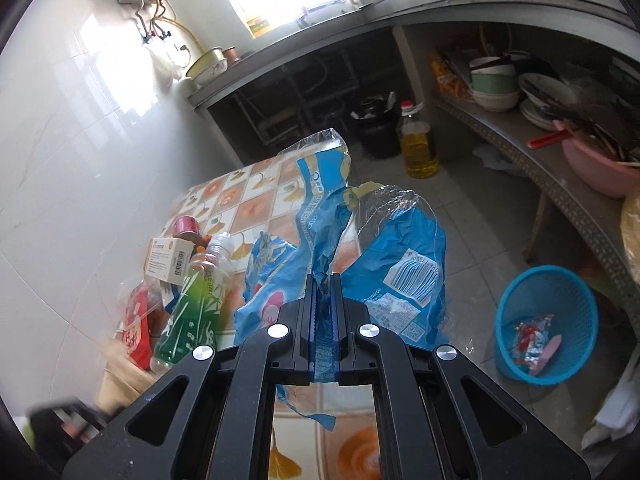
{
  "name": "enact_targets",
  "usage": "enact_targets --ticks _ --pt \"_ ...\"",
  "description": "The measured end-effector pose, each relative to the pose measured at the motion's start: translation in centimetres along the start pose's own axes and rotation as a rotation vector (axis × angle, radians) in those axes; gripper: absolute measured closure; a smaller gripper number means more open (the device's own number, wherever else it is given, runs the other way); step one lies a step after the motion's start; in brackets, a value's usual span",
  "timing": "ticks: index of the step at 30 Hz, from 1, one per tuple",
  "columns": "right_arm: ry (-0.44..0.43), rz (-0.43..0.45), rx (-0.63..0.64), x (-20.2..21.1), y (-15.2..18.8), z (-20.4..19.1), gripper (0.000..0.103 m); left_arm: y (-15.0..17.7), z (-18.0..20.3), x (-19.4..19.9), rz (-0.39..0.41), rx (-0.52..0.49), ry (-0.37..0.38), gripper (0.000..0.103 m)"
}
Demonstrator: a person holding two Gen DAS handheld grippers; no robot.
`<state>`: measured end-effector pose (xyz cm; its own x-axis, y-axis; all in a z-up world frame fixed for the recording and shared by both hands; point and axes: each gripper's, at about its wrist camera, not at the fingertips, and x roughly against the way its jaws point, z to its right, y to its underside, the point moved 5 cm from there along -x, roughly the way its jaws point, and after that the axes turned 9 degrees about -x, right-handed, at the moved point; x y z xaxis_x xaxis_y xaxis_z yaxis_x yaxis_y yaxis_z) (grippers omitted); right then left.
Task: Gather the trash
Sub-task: 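Carry the blue wrapper and tan paper bag over the blue wastebasket with both tools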
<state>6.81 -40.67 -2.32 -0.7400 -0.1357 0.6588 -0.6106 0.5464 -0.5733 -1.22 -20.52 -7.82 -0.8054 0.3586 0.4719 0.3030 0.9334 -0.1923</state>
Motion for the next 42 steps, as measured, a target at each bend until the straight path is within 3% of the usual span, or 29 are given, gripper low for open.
enact_targets --ticks 3,11,14,17,21,28,31,36,42 --pt "0.018 0.0 -0.016 0.7 0.5 0.8 0.099 -0.7 2.0 -1.3 -0.004 0.046 0.106 0.1" --pt "0.012 -0.048 -0.06 -0.4 1.5 1.9 0.099 0.9 -0.7 -5.3 -0.055 0.524 0.523 0.097" --pt "-0.004 -0.08 -0.069 -1.2 2.0 2.0 0.099 1.2 -1.5 -5.9 -0.051 0.617 0.619 0.09" --pt "-0.011 -0.1 -0.073 -1.8 2.3 2.1 0.099 1.2 -1.1 -5.8 -0.04 0.62 0.66 0.076" --pt "-0.012 -0.113 -0.09 -2.1 2.5 2.8 0.099 0.9 -0.9 -5.9 -0.042 0.594 0.644 0.065" --pt "-0.022 -0.134 -0.132 -2.4 2.8 4.2 0.099 1.1 -1.1 -6.6 -0.073 0.67 0.692 0.065" --pt "-0.035 -0.134 -0.156 -2.1 2.9 4.9 0.099 1.2 -1.1 -6.8 -0.08 0.701 0.717 0.072" --pt "-0.039 -0.119 -0.22 -1.0 3.0 7.2 0.099 0.9 -1.2 -6.7 -0.083 0.712 0.722 0.092" --pt "-0.008 -0.086 -0.29 0.2 3.0 10.6 0.099 0.6 -2.0 -6.6 -0.072 0.731 0.733 0.096"
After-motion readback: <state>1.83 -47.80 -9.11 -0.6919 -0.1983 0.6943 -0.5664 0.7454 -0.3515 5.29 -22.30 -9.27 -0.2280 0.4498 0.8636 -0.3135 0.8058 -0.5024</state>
